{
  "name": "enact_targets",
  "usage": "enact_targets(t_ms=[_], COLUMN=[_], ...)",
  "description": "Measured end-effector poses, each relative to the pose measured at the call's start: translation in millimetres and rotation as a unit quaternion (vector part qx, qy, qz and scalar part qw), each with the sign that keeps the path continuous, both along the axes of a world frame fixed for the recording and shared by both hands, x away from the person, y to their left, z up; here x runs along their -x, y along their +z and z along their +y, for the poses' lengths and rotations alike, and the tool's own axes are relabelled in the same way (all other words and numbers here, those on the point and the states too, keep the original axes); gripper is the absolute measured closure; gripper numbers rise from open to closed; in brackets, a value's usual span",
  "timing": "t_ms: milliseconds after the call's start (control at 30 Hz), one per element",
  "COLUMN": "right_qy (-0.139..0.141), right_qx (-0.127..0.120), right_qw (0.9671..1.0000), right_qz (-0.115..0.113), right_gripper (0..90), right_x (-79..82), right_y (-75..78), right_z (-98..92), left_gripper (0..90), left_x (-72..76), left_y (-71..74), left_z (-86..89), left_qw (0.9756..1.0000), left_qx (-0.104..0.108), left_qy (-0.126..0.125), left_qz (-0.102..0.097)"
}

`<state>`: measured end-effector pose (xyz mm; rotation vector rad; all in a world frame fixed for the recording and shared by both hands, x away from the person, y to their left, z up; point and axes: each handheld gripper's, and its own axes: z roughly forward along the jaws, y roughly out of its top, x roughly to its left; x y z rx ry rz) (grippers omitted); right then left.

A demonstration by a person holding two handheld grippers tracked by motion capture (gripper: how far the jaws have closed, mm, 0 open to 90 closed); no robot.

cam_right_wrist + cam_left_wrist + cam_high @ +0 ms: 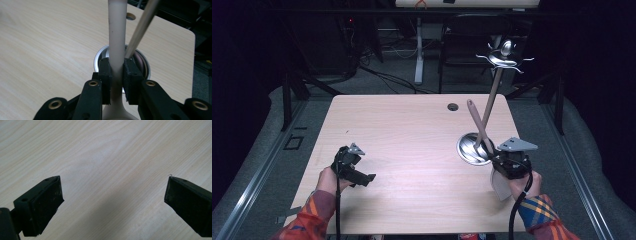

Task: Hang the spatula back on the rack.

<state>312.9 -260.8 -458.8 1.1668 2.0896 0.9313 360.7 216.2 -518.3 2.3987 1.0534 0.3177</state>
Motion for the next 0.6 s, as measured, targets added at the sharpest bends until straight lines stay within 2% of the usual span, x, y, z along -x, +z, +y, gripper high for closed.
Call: enact_targets(t_ms=[133, 200, 333, 500, 600], right_qy=[-0.013, -0.023, -0.026, -0.025, -0.034], right_qx=[-0.012, -0.023, -0.029, -0.051, -0.058], right_qw=[0.9998, 0.9992, 0.9985, 0.9973, 0.996], right_qz=[-0.009, -0.024, -0.038, -0.047, -0.059], right_gripper=[78.3, 78.3, 78.3, 78.3, 78.3], right_x=[1.9, 5.0, 8.8, 13.3, 15.9], right_y=[1.3, 3.5, 7.3, 10.8, 13.4], right_z=[-6.9, -10.7, -13.3, -20.3, -26.7], left_gripper=[1.7, 1.8, 1.8, 1.8, 1.9], left_x=[-0.1, 0.0, 0.5, 0.4, 0.2], left_y=[0.1, 0.3, 0.6, 1.0, 0.7], left_z=[-0.3, -0.8, -1.0, -0.8, -1.1], left_qw=[1.0, 1.0, 1.0, 1.0, 1.0], left_qx=[0.0, 0.002, 0.002, 0.0, 0.001], left_qy=[-0.001, -0.001, 0.0, 0.001, 0.0], left_qz=[-0.002, -0.002, -0.004, -0.007, -0.007])
